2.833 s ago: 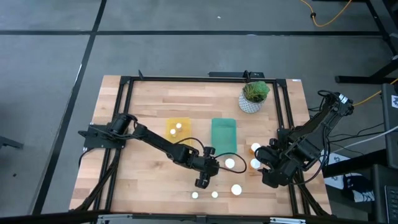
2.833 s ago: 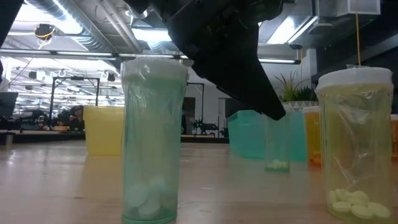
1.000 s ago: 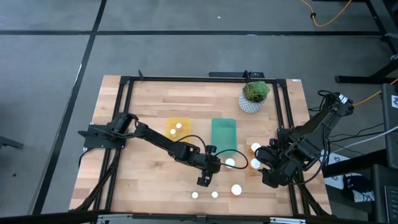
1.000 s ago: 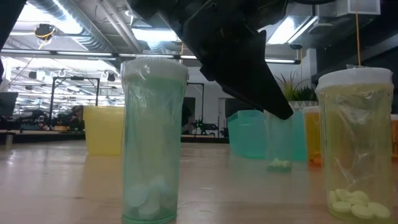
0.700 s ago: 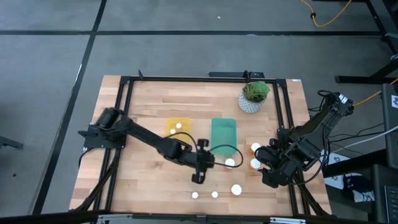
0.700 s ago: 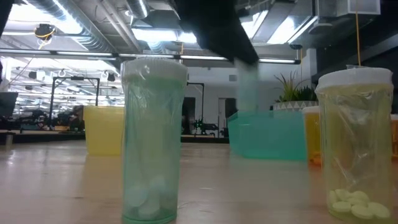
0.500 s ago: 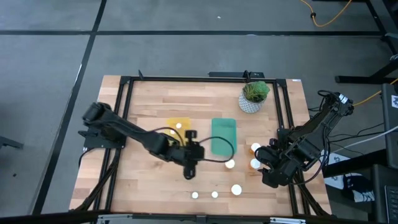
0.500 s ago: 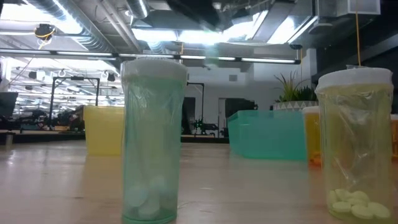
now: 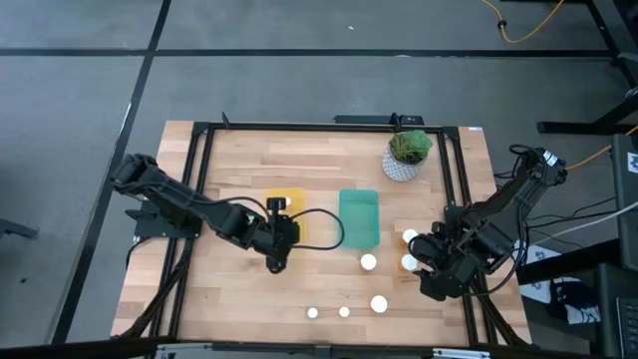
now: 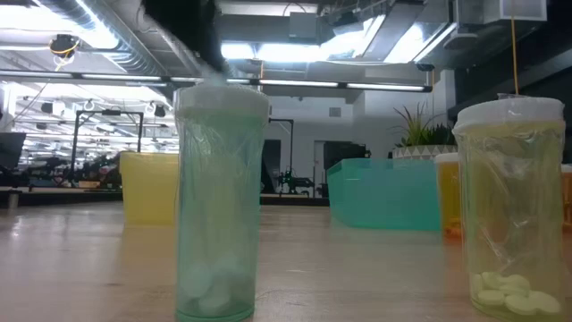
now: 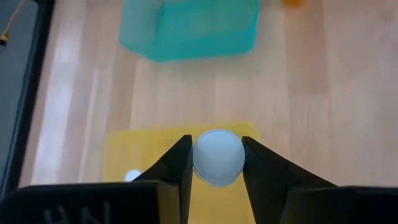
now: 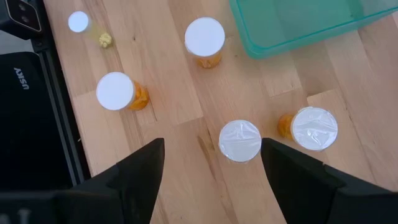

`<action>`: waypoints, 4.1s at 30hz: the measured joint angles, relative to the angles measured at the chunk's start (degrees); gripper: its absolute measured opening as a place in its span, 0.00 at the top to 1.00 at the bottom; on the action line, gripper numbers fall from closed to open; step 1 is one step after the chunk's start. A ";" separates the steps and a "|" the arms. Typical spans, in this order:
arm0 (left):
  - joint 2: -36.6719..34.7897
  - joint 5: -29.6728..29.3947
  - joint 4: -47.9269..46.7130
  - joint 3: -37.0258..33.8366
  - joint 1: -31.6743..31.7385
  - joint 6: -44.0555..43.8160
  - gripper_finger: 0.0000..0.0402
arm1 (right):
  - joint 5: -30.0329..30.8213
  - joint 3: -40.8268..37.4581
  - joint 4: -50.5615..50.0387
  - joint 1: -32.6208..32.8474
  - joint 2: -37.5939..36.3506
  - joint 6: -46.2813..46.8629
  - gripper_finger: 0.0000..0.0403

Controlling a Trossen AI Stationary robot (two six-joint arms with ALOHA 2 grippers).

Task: Pick and place medicine bottles into bin by pill shape (circle, oval)
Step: Put the top small blue pill bottle into the yellow bin, then put the small blue pill bottle into the yellow bin

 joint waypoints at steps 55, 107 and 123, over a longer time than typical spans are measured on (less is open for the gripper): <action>-2.78 6.93 42.16 -31.39 12.47 -2.90 0.74 | 1.51 0.00 -0.11 0.00 0.00 -0.01 0.33; -14.18 5.48 44.37 -31.28 10.52 3.10 0.58 | 1.05 0.00 -0.13 0.00 0.00 0.00 0.33; -7.84 2.95 42.76 -16.56 -5.27 10.32 0.58 | 1.07 0.00 0.06 0.00 0.00 0.22 0.33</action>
